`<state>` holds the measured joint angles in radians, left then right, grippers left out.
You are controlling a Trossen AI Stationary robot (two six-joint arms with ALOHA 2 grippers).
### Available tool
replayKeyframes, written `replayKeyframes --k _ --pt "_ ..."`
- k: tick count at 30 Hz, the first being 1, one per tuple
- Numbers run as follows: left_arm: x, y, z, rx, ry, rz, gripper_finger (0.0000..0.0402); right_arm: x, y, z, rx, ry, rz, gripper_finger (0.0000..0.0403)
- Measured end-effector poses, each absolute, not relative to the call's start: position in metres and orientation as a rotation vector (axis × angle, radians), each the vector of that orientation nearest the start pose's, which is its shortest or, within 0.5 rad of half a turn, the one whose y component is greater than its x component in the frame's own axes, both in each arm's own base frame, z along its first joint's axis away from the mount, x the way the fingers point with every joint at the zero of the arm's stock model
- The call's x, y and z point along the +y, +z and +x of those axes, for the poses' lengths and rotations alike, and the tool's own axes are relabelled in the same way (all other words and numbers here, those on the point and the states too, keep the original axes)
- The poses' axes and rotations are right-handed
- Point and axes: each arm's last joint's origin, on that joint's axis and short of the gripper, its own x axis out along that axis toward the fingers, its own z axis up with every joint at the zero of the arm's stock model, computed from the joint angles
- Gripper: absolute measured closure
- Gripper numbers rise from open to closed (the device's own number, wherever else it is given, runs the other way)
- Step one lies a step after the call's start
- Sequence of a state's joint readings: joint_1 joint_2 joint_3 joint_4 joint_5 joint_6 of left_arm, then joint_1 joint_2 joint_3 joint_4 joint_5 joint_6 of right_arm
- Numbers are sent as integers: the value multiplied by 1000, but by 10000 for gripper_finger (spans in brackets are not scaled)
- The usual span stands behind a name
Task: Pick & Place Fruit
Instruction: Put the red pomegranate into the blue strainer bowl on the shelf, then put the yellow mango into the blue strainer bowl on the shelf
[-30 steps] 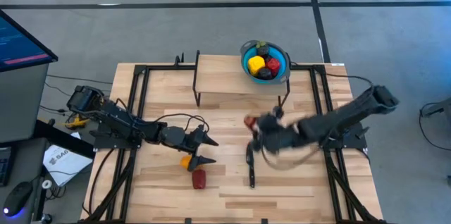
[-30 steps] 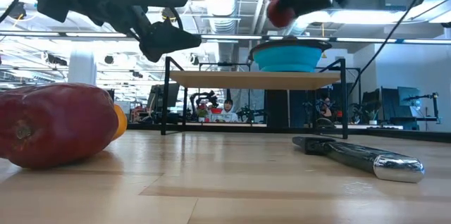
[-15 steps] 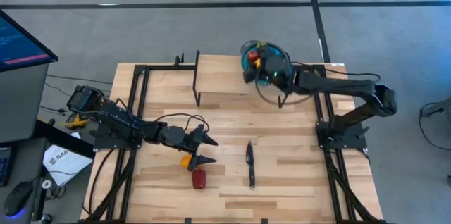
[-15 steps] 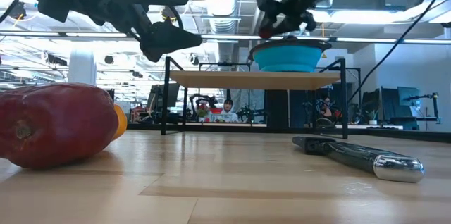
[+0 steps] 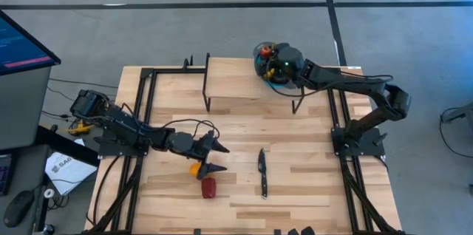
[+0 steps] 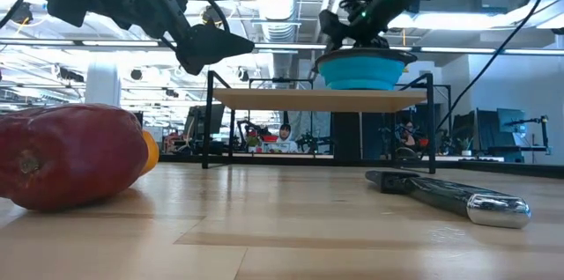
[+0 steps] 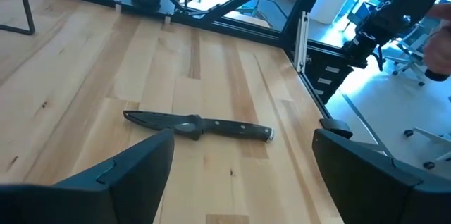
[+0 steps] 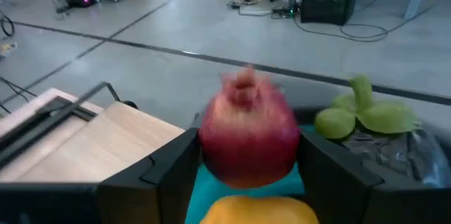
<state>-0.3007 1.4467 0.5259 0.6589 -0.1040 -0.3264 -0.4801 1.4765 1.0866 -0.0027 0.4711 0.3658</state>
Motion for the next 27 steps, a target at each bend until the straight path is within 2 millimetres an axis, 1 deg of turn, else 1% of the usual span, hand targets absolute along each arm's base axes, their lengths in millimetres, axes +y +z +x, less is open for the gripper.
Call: replayKeyframes --k 6,10,12,14,17,19,21,24,27 --pt "-81 182 265 285 -158 -270 71 -165 294 288 225 -1002 336 147" --pt "-81 182 265 284 -158 -271 71 -165 294 288 224 -998 321 133" --pt "-81 182 265 283 -155 -270 71 -162 298 289 226 -982 296 131" --pt "-82 182 264 281 -150 -266 71 -153 310 291 215 -947 246 132" --pt "-88 183 262 274 -149 -217 71 -127 331 294 181 -857 168 132" --pt "-93 185 259 258 -139 -180 71 -103 336 298 187 -778 131 132" --pt "-98 188 254 261 -133 -138 71 -75 339 303 194 -690 109 132" --pt "-100 193 244 310 -124 -100 71 -30 337 311 217 -568 86 132" --pt "-101 198 229 382 -132 -68 71 16 322 323 264 -454 54 132"
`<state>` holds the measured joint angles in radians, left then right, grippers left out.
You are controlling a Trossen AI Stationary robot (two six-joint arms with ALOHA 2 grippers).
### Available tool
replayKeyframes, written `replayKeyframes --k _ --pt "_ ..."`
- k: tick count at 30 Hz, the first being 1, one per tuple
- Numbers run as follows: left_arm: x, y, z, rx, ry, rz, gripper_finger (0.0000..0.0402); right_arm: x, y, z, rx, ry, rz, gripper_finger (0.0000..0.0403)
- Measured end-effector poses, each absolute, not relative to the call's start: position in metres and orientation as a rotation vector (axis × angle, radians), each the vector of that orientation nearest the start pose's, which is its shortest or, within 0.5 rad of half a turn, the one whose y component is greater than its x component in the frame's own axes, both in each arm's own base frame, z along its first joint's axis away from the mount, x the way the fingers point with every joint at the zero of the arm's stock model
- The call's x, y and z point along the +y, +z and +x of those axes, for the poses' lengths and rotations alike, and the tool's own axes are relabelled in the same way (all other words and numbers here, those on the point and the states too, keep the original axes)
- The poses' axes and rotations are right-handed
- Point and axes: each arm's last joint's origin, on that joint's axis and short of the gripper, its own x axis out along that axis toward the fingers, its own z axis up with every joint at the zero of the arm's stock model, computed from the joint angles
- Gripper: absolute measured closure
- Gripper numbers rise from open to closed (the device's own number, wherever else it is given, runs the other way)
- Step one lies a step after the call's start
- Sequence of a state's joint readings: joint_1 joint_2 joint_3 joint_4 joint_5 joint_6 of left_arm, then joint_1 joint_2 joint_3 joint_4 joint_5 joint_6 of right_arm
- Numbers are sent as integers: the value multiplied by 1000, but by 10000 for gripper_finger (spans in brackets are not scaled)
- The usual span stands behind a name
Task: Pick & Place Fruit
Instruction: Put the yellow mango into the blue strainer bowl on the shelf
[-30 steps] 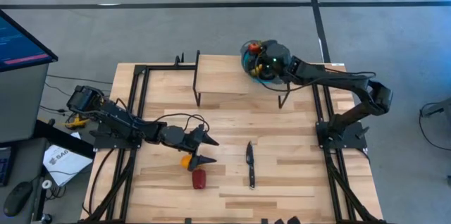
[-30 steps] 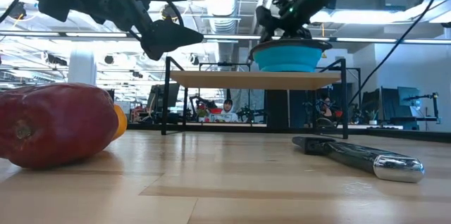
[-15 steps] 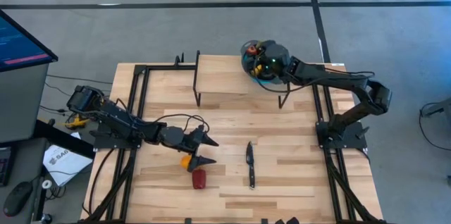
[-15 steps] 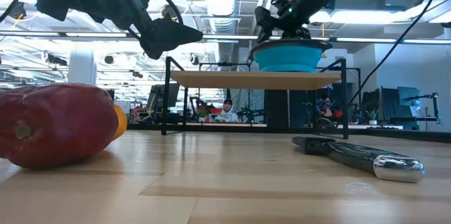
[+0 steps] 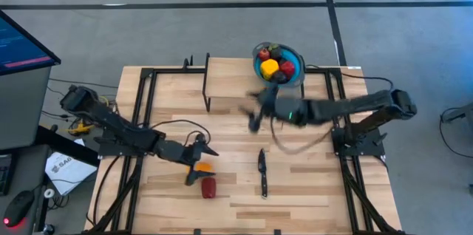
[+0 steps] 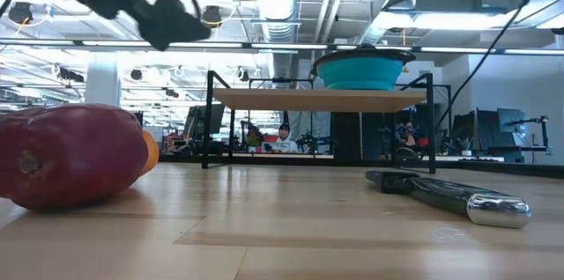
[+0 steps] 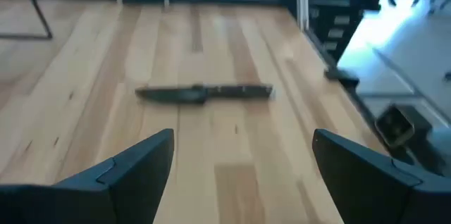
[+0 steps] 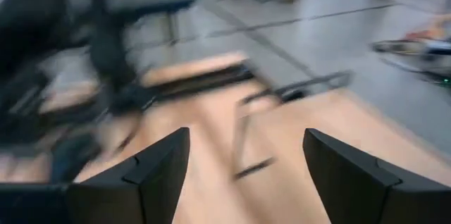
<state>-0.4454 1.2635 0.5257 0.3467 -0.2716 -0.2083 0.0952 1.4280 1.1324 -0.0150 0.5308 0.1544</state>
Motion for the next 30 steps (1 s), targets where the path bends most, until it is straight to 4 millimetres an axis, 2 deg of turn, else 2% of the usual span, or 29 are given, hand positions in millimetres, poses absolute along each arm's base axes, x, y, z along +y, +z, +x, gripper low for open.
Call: replayKeyframes --k 3,7,12,15,18,21,25,30 --pt "-102 201 214 454 -126 -33 71 59 300 335 296 -391 38 132" --pt "-107 198 197 556 -164 33 71 107 258 352 330 -370 2 132" --pt "-114 192 178 676 -194 55 71 145 202 370 320 -395 1 132" --pt "-113 189 168 757 -159 14 71 157 181 372 308 -428 21 132" --pt "-111 183 162 832 -91 -39 71 166 174 369 311 -439 29 132" --pt "-112 177 163 861 -53 -80 71 174 176 365 302 -422 36 132" --pt "-109 161 160 909 -16 -49 71 182 176 362 295 -413 29 132" --pt "-109 152 162 827 9 -104 71 187 176 358 296 -402 33 132"
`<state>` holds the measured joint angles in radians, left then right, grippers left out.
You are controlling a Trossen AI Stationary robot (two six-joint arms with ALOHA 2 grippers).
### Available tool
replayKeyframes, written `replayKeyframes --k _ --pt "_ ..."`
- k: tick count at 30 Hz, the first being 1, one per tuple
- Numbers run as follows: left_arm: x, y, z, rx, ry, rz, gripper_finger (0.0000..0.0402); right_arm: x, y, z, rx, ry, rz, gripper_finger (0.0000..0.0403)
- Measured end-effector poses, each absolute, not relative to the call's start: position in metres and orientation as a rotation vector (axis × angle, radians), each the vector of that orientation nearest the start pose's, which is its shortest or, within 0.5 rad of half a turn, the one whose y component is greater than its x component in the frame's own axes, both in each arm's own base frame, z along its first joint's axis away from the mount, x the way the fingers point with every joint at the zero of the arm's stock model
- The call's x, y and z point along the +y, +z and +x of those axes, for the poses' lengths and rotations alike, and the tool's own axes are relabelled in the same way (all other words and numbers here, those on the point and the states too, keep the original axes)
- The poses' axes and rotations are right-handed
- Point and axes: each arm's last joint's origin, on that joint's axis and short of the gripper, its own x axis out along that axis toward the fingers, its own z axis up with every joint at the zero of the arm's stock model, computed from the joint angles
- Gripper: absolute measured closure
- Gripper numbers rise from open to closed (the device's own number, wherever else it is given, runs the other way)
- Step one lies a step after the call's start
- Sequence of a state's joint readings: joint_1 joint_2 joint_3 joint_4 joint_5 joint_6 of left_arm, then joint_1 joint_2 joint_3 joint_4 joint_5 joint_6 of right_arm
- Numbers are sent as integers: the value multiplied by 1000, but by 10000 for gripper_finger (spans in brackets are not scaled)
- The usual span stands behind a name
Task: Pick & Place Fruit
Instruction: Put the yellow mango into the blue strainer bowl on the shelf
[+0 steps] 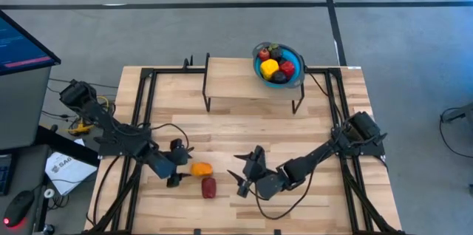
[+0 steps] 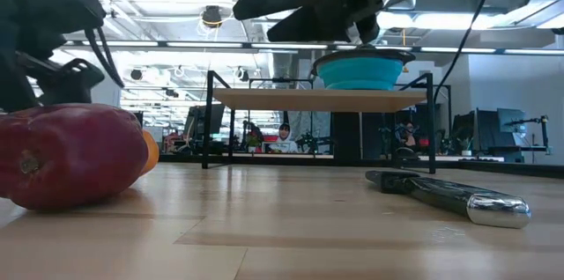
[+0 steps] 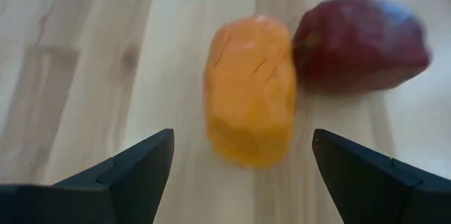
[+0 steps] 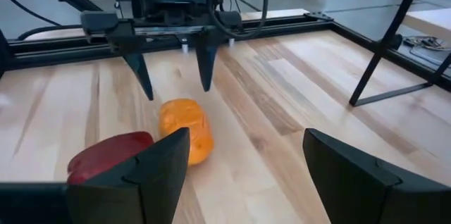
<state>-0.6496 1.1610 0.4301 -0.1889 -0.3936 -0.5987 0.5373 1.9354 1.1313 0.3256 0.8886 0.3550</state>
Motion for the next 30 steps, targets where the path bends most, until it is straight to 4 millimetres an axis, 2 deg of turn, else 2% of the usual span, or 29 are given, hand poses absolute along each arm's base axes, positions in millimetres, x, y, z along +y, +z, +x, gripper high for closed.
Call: replayKeyframes --k 6,15,21,30 --pt "-107 139 159 721 -69 -70 71 187 176 359 292 -402 41 132" --pt "-97 117 149 645 -57 -59 71 180 178 365 290 -361 84 132" --pt "-98 104 150 647 -56 -57 71 163 175 377 375 -182 134 132" --pt "-107 94 163 564 -86 -53 106 138 174 388 409 -125 217 132"
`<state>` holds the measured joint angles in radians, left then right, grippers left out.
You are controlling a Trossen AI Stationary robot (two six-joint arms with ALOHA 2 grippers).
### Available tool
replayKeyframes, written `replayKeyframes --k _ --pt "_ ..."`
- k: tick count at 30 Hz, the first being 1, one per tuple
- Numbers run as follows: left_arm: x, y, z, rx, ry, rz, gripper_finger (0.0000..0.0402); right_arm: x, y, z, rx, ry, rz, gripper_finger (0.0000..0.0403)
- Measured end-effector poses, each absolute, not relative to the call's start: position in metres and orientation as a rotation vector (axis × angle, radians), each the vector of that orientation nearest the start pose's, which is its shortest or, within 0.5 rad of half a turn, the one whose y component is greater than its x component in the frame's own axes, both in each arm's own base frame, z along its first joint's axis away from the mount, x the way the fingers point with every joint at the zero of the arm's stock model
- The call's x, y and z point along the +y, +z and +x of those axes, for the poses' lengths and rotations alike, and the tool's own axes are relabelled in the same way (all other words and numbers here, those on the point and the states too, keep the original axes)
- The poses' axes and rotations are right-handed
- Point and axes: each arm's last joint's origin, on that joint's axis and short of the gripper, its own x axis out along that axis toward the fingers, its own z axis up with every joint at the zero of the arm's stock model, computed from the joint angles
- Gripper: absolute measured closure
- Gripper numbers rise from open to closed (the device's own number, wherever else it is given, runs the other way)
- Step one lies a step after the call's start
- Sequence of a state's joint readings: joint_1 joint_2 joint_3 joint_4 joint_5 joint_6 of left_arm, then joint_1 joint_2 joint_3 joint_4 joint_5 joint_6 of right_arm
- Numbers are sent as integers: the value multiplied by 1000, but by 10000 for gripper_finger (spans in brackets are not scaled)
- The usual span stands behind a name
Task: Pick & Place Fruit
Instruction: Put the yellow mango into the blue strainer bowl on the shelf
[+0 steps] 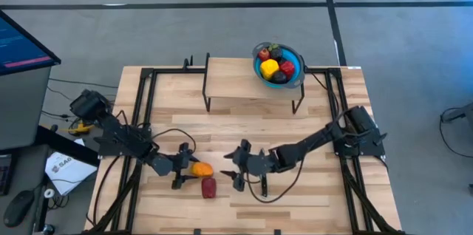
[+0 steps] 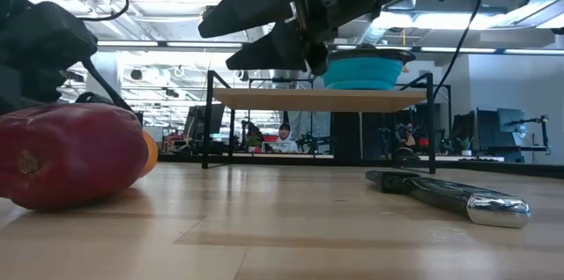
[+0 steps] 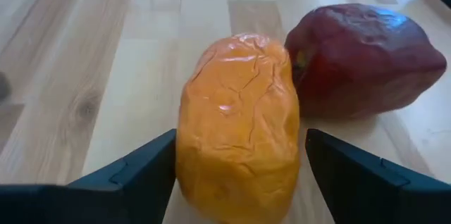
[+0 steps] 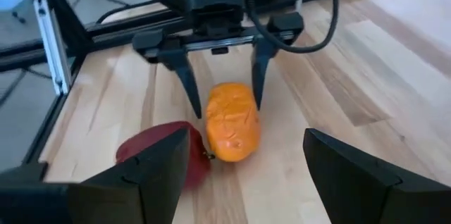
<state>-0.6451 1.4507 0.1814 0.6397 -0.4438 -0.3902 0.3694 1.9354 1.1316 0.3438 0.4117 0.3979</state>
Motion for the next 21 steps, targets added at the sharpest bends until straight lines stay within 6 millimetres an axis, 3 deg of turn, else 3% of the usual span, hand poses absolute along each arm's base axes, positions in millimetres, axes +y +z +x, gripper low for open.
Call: replayKeyframes --k 11,16,21 --pt "-93 103 172 519 -29 -91 194 134 173 390 423 -90 104 130" --pt "-87 118 175 445 -30 -107 182 129 157 394 457 -99 83 100" --pt "-83 128 176 392 -37 -73 168 125 145 413 450 -83 92 59"
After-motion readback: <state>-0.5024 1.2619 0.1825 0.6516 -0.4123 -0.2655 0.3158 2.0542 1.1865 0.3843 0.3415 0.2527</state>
